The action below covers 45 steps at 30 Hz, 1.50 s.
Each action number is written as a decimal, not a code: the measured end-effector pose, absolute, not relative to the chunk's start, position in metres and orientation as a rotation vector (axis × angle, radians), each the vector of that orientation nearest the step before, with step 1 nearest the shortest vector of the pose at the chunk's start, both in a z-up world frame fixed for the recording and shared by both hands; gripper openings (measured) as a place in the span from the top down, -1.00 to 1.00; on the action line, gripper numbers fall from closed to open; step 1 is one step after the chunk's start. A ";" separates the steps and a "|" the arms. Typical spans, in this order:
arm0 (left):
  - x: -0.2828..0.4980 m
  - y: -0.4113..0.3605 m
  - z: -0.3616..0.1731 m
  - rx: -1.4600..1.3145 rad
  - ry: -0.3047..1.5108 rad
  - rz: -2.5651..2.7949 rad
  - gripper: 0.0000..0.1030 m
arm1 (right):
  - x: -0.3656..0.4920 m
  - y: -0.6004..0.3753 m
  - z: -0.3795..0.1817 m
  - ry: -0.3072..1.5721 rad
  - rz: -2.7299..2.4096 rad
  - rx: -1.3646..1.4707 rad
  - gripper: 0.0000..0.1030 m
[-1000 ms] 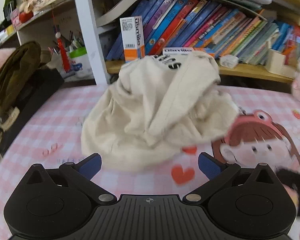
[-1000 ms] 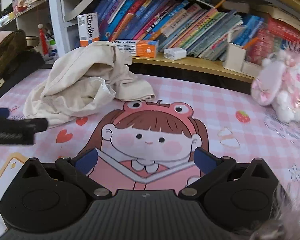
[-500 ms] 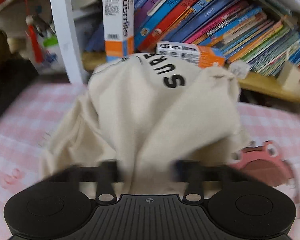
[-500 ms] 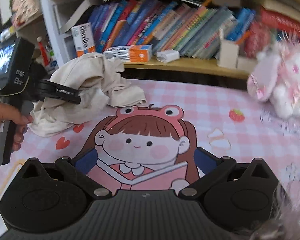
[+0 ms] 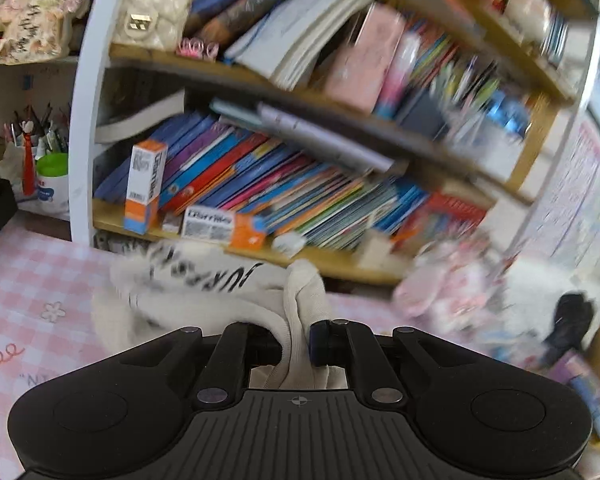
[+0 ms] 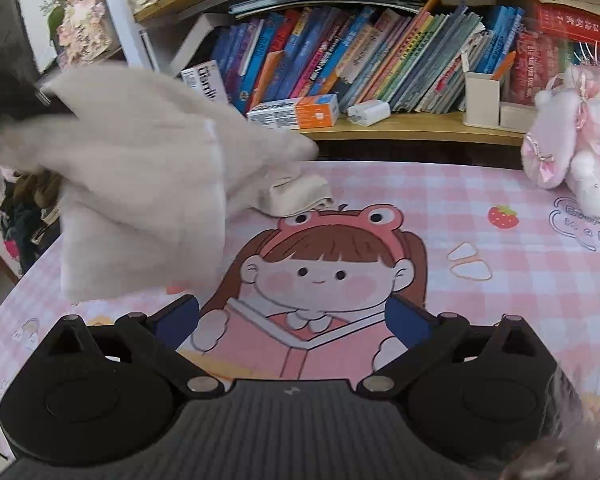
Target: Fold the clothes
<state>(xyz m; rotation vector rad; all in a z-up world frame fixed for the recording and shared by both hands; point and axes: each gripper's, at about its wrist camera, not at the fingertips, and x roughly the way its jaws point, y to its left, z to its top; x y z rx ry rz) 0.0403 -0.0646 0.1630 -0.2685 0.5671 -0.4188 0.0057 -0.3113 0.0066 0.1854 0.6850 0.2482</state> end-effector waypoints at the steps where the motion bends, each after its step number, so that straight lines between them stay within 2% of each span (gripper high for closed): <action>1: 0.032 -0.062 0.168 -0.291 0.560 -0.426 0.83 | 0.003 -0.309 0.007 0.680 0.262 0.181 -0.78; 2: 0.023 -0.058 0.173 -0.313 0.554 -0.433 0.83 | 0.000 -0.306 0.007 0.674 0.278 0.175 -0.60; 3: 0.015 -0.056 0.176 -0.325 0.545 -0.444 0.83 | -0.002 -0.301 0.007 0.672 0.302 0.165 -0.55; 6: -0.003 -0.047 0.185 -0.331 0.520 -0.470 0.83 | -0.003 -0.288 0.011 0.663 0.384 0.143 -0.54; 9: -0.012 -0.041 0.189 -0.312 0.522 -0.482 0.83 | -0.003 -0.270 0.014 0.647 0.442 0.102 -0.65; 12: -0.021 -0.035 0.191 -0.315 0.528 -0.476 0.83 | -0.001 -0.251 0.014 0.628 0.434 0.023 -0.84; 16: -0.031 -0.022 0.195 -0.303 0.529 -0.437 0.83 | 0.007 -0.235 0.013 0.603 0.451 -0.003 -0.83; 17: -0.033 -0.018 0.196 -0.296 0.530 -0.424 0.83 | 0.008 -0.231 0.015 0.591 0.475 -0.004 -0.70; 18: -0.035 -0.015 0.198 -0.290 0.531 -0.411 0.82 | 0.009 -0.228 0.017 0.576 0.503 -0.007 0.00; 19: -0.037 -0.011 0.199 -0.283 0.532 -0.399 0.82 | 0.010 -0.228 0.021 0.565 0.508 0.000 0.92; 23: -0.046 0.030 0.210 -0.319 0.467 -0.285 0.83 | 0.011 -0.244 0.060 0.458 0.483 0.098 0.93; 32: -0.050 0.071 0.319 -0.279 0.063 -0.195 0.83 | -0.030 -0.260 0.210 0.056 0.756 0.212 0.93; 38: -0.028 0.053 0.345 -0.231 0.036 -0.297 0.80 | -0.059 -0.275 0.255 -0.099 0.758 0.225 0.93; 42: 0.027 0.029 0.293 -0.154 0.308 -0.374 0.59 | -0.046 -0.299 0.241 -0.032 0.599 0.232 0.93; 44: 0.055 0.023 0.253 -0.136 0.480 -0.417 0.26 | -0.032 -0.312 0.218 0.067 0.479 0.204 0.93; 45: 0.066 0.020 0.228 -0.131 0.567 -0.424 0.18 | -0.019 -0.319 0.199 0.141 0.402 0.181 0.93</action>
